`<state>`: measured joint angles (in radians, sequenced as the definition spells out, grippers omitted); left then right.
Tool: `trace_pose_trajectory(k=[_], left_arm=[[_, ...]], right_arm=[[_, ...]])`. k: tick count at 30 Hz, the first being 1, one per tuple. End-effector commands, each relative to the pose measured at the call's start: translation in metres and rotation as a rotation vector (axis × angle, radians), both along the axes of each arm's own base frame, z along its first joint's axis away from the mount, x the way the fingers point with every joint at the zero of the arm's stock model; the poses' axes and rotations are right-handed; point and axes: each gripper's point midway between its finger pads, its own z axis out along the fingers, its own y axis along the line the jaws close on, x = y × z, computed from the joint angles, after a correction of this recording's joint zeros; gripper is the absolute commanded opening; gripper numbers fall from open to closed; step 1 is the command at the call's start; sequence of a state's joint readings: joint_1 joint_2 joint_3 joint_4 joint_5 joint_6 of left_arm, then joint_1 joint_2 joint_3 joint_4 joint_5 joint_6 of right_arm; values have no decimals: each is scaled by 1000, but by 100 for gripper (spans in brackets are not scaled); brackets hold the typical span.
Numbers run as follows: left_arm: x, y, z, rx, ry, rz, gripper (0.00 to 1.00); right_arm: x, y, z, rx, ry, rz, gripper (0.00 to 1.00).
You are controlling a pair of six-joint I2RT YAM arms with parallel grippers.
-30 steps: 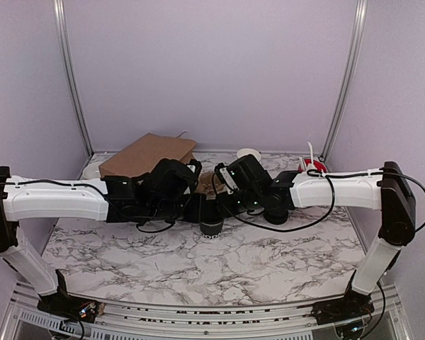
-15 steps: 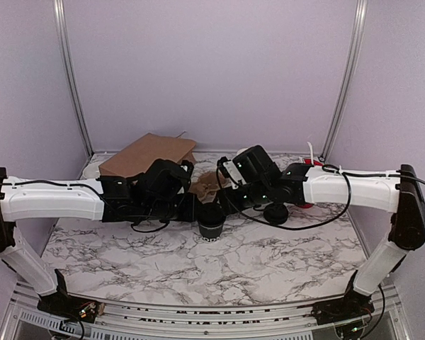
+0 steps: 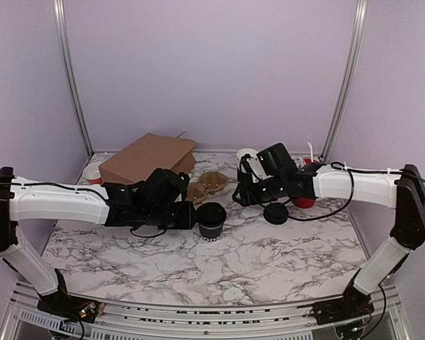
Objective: Pack the takeout coffee
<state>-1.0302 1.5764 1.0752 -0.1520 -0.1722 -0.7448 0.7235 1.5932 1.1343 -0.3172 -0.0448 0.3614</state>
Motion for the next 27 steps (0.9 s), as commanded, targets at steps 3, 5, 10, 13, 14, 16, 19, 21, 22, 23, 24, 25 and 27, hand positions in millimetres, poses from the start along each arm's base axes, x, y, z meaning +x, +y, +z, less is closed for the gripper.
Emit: trace_pose_trajectory(k=[3,5,10,13,14,16,19,21,22,23,24,25,27], left_arm=[[-2,-5,-18,-19,47,-9,20],[-3,-6,-22,-20,57,-12,20],[2,-6,-29,-2,59,-12,20],[7,-3,-31,2,63,-2,20],[9,-2,-31,2,63,0,20],[13,-2,-29,0,58,2,20],[21,0,-30,11,52,7,20],[27,2,-30,16,49,13,20],[30,3,-30,17,48,16,20],[31,4,-30,20,48,16,20],[34,5,-29,20,46,18,20],[36,6,-29,23,45,21,20],[39,8,-28,24,44,23,20]], right_arm=[[22,19,0,41,-25,30,54],[24,22,-10,27,-10,32,54],[17,27,-22,15,15,52,53],[6,29,-27,-8,20,60,53],[2,30,-29,-19,20,62,53],[-9,32,-31,-41,18,71,53],[-24,34,-35,-48,29,82,53],[-34,36,-36,-54,34,87,53],[-42,40,-36,-55,34,97,53],[-47,41,-36,-55,38,100,53],[-51,41,-36,-54,42,102,52],[-56,42,-34,-50,40,107,52],[-60,41,-32,-52,40,100,52]])
